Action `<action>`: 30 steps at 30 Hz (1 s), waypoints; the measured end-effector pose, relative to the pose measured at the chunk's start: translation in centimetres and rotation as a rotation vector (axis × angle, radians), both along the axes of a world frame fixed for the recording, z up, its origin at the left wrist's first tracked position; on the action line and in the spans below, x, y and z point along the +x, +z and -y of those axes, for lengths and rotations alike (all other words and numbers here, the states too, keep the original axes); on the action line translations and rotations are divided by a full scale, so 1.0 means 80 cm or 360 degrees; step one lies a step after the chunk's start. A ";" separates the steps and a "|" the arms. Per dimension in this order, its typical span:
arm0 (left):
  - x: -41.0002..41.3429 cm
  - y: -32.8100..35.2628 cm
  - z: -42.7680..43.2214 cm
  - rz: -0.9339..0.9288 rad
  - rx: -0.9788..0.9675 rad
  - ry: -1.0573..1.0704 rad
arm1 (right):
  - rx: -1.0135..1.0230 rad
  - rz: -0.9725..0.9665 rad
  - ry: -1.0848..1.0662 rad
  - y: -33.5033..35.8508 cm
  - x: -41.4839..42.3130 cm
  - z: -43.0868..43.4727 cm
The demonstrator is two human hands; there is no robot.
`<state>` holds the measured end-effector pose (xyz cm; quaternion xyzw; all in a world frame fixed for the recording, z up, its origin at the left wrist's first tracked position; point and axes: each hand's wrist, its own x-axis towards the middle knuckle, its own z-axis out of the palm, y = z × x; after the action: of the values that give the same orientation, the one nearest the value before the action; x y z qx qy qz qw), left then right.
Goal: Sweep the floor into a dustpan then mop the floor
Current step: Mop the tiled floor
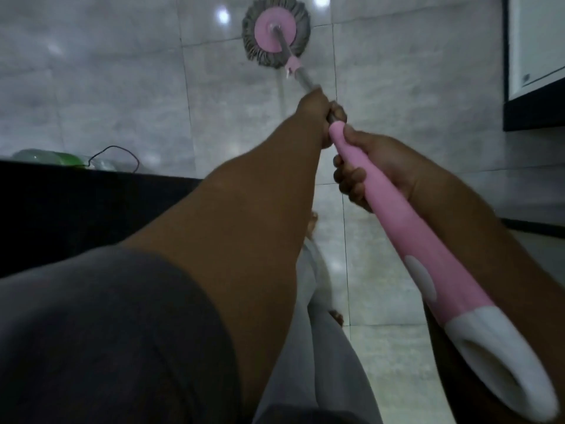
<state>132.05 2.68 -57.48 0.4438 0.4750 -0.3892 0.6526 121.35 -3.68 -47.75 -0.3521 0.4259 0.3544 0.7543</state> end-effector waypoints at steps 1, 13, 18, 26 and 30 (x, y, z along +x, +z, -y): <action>-0.024 -0.002 -0.012 0.0025 -0.0030 0.0080 | 0.0019 -0.0013 0.0017 0.003 -0.027 -0.010; -0.372 0.071 -0.124 -0.0196 0.0007 -0.0093 | 0.0001 -0.0308 0.0382 0.088 -0.356 -0.098; -0.390 0.072 -0.138 -0.0217 -0.0039 -0.0034 | 0.0084 -0.0332 0.0395 0.085 -0.375 -0.104; -0.237 0.026 -0.141 -0.0097 -0.0056 0.0182 | 0.0063 -0.0213 0.0448 0.026 -0.225 -0.101; -0.119 -0.002 -0.165 -0.0009 -0.0067 0.0242 | 0.0013 -0.0095 0.0410 -0.010 -0.112 -0.130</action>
<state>122.53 15.89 -57.62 0.3915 0.5010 -0.3495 0.6881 112.42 6.71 -48.57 -0.3902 0.3981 0.4604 0.6909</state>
